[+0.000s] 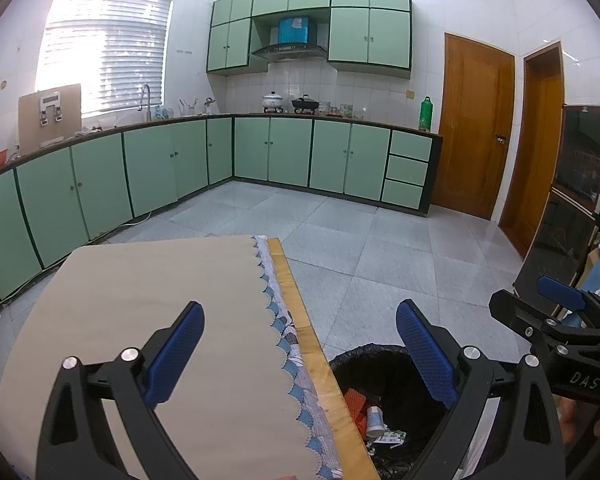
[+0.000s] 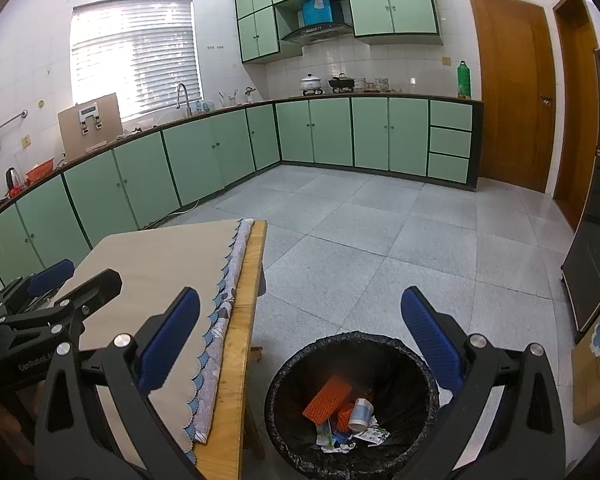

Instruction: Collect trash

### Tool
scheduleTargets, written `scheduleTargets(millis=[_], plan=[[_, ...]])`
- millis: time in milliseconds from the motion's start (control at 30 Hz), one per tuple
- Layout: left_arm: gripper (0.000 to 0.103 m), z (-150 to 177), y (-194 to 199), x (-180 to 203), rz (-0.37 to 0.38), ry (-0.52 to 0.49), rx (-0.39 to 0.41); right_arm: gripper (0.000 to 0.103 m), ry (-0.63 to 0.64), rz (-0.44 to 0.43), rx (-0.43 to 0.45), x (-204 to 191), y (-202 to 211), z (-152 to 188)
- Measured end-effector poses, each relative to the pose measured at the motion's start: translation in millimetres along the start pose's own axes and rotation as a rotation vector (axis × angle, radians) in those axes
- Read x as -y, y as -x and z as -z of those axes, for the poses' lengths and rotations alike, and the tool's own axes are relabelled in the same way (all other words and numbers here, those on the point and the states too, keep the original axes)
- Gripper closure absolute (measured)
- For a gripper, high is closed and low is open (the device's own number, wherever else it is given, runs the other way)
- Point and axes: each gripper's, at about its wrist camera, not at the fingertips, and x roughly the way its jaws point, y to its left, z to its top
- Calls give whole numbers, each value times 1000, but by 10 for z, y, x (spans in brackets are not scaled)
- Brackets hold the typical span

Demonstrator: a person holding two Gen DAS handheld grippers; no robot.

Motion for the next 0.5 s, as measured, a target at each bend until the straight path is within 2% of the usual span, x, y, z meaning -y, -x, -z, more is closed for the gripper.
scheduleTargets(millis=[500], plan=[[8,-13,5,-32,-1,2,-1,5,4,-3,-4,-48,-20,-1]])
